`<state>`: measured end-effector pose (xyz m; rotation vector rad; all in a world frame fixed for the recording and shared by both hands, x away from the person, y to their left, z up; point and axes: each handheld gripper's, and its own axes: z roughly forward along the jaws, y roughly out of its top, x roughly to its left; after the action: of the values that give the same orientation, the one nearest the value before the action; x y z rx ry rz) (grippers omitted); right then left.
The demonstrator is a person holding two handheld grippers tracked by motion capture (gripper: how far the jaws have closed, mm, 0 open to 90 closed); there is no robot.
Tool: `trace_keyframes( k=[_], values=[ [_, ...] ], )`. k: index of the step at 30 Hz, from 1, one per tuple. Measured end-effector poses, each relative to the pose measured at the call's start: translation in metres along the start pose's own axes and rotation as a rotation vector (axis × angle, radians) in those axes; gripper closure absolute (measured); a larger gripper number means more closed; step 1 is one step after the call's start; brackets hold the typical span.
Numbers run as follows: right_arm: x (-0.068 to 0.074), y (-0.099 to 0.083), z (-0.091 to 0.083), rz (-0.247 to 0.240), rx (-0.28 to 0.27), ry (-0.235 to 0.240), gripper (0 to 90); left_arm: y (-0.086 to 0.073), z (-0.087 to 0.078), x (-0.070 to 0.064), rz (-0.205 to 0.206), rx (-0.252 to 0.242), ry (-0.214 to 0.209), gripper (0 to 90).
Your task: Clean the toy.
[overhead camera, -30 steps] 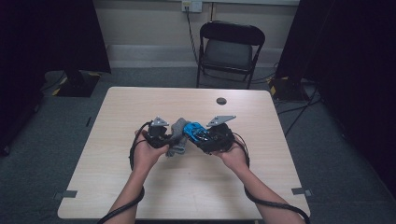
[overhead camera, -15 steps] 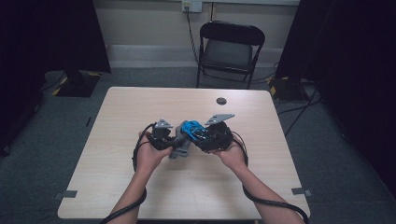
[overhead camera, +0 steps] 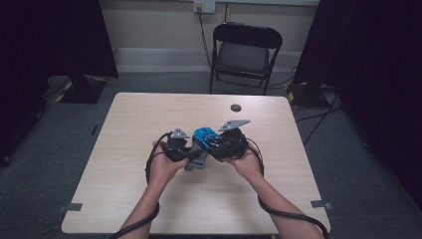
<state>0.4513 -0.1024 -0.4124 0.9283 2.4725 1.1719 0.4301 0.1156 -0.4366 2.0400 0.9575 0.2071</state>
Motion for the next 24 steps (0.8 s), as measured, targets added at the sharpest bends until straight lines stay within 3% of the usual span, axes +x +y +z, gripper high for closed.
trace_keyframes(
  k=[17,24],
  values=[
    [-0.003,0.001,0.002,0.014,0.003,-0.002,28.0,-0.001,0.01,-0.019,0.044,0.015,-0.038,74.4],
    [-0.003,0.001,0.003,0.016,0.009,-0.001,28.0,-0.003,0.014,-0.024,0.044,0.015,-0.056,74.4]
  ],
)
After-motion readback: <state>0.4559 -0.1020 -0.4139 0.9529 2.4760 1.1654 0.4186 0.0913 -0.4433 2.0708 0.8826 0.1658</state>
